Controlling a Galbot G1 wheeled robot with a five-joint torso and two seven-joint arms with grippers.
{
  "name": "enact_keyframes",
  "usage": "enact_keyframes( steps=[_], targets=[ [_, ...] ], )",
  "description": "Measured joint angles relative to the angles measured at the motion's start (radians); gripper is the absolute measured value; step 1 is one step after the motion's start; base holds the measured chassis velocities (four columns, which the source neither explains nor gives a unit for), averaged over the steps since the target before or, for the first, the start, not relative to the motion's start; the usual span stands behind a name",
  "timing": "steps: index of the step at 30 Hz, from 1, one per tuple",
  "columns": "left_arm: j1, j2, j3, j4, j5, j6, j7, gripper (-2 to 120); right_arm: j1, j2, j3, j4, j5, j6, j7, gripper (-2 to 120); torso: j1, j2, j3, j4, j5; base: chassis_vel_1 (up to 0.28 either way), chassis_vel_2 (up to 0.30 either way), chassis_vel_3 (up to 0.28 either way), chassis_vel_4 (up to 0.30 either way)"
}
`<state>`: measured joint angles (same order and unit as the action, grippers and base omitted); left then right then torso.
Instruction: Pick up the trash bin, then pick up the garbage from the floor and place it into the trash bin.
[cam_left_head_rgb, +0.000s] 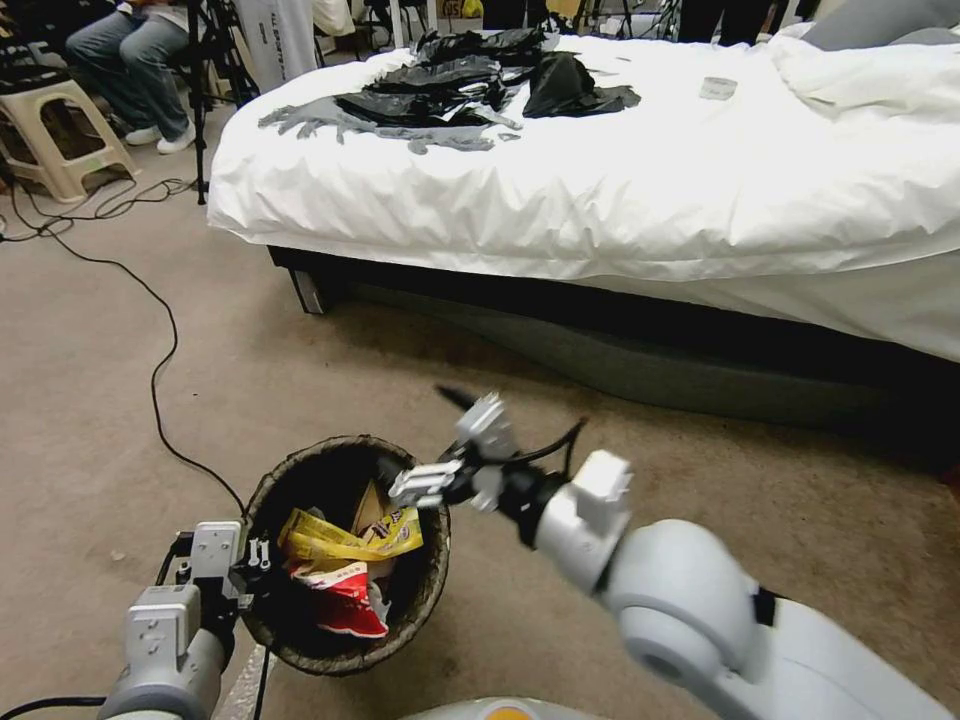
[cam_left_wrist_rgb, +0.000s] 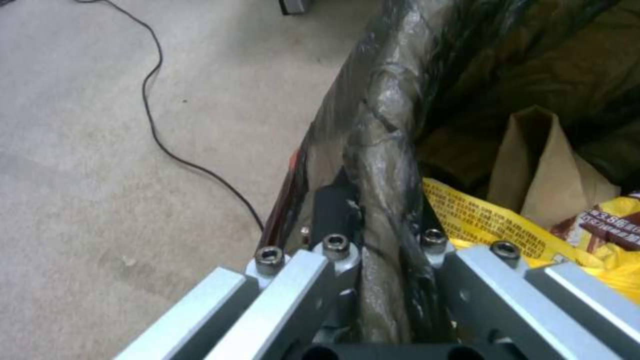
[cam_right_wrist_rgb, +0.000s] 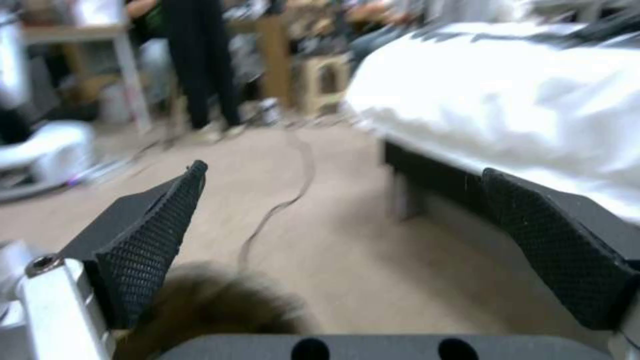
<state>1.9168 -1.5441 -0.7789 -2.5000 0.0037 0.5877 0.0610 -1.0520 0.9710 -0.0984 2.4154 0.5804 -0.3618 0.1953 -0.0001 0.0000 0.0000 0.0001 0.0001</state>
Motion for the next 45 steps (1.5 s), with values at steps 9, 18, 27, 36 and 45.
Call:
enact_keyframes(
  steps=[9,18,27,36,45],
  targets=[
    [-0.014,0.011,0.0,0.0,-0.015,-0.005,-0.005,1,-0.37,0.054,0.423,-0.001,-0.188,0.15,0.023,100,0.0,0.0,0.0,0.0001,0.0,0.0,0.0,0.0,0.0],
    [-0.038,0.01,0.001,0.0,-0.033,-0.005,-0.011,1,-0.617,0.251,0.623,-0.042,-0.432,0.352,-0.045,100,0.0,0.0,0.0,0.0,0.0,0.0,0.0,0.0,0.0],
    [-0.052,0.01,0.002,0.0,-0.034,-0.016,-0.014,1,-0.772,0.328,0.643,-0.029,-0.488,0.465,0.023,100,0.0,0.0,0.0,0.0,-0.0001,0.0,0.0,0.0,0.0],
    [-0.057,0.013,0.001,0.0,-0.033,-0.02,-0.011,1,-0.791,0.352,0.637,-0.023,-0.504,0.47,0.034,100,0.0,0.0,0.0,0.0,-0.0001,0.0,0.0,0.0,0.0],
    [-0.077,0.013,-0.004,0.0,-0.029,-0.018,-0.01,1,-0.788,0.354,0.632,-0.013,-0.502,0.444,0.036,100,0.0,0.0,0.0,-0.0001,0.0,0.0,0.0,0.0,0.0]
  ],
)
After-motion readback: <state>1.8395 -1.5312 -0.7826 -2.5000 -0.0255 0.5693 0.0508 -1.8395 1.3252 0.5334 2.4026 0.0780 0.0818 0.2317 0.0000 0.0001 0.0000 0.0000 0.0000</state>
